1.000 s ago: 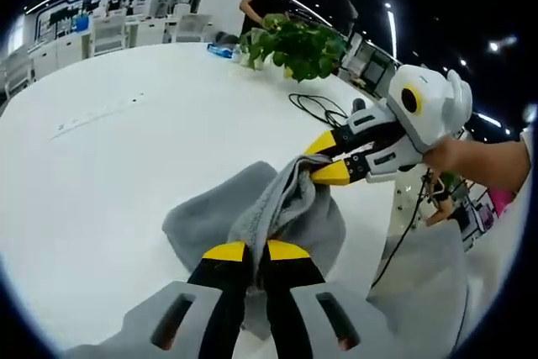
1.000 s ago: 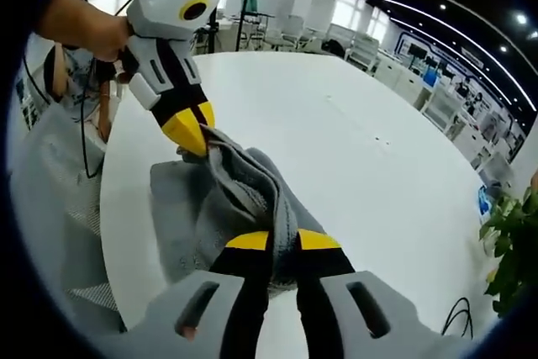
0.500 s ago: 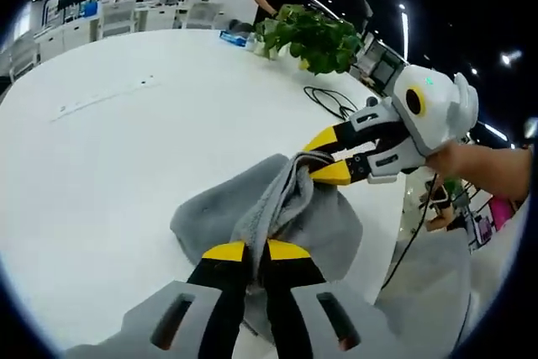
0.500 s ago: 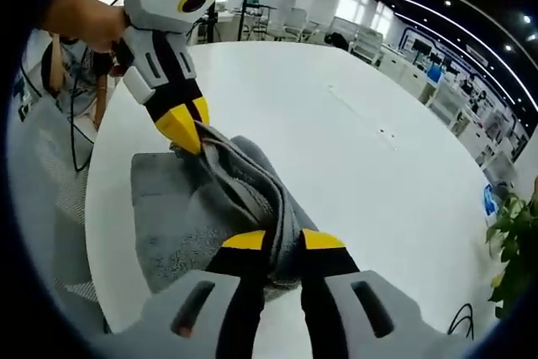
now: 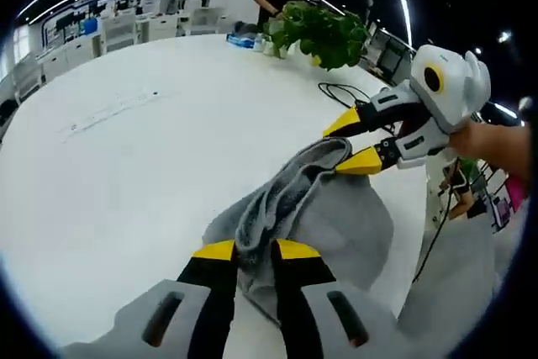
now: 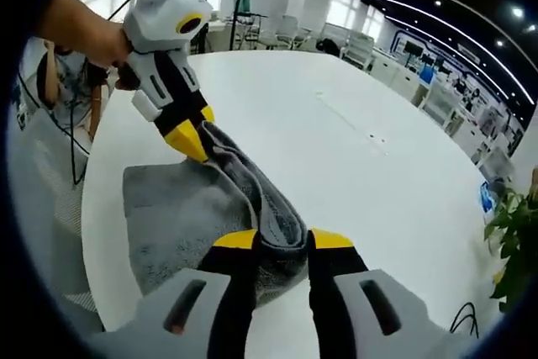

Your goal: Fold the towel on the table until its edges align and the towel forms a compact rectangular stack.

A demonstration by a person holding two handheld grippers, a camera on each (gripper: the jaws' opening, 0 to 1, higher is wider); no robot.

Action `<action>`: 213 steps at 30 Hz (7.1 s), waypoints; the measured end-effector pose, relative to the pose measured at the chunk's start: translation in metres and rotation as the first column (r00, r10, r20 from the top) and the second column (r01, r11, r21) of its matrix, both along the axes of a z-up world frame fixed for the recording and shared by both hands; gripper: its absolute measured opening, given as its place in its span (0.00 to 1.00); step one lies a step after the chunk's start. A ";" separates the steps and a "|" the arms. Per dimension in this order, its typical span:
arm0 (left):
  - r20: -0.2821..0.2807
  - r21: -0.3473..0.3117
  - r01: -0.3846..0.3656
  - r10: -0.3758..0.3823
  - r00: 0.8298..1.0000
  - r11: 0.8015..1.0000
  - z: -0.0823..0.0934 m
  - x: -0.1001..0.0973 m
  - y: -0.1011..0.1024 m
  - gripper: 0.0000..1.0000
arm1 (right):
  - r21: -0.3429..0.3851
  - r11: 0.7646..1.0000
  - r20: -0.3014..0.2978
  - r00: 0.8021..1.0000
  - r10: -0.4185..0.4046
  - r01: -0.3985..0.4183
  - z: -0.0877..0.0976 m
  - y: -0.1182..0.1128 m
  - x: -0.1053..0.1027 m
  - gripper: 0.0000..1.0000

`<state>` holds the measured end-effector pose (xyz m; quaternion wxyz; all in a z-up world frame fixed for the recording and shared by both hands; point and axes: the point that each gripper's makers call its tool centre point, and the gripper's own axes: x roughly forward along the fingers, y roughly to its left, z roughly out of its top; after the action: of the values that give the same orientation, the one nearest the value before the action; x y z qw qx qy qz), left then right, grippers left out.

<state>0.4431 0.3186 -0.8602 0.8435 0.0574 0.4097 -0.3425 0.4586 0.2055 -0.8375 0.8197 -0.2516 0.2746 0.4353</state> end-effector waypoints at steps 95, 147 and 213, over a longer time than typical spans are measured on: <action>0.158 0.069 0.375 -0.381 0.911 0.924 -0.028 -0.068 -0.006 0.41 | 0.135 0.991 -0.147 0.989 0.035 -0.015 -0.043 -0.015 -0.069 0.47; 0.092 0.106 0.287 -0.297 0.950 0.952 -0.054 -0.069 -0.007 0.67 | 0.059 0.997 -0.206 0.978 -0.043 0.056 -0.077 -0.018 -0.086 0.61; 0.185 0.121 0.202 -0.222 0.957 0.972 -0.005 -0.024 0.005 0.75 | 0.134 0.976 -0.090 0.983 -0.159 0.170 -0.021 -0.023 -0.029 0.84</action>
<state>0.4194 0.3232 -0.8656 0.8344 0.1773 0.3321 -0.4026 0.4293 0.1821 -0.8586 0.8573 -0.1519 0.2950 0.3937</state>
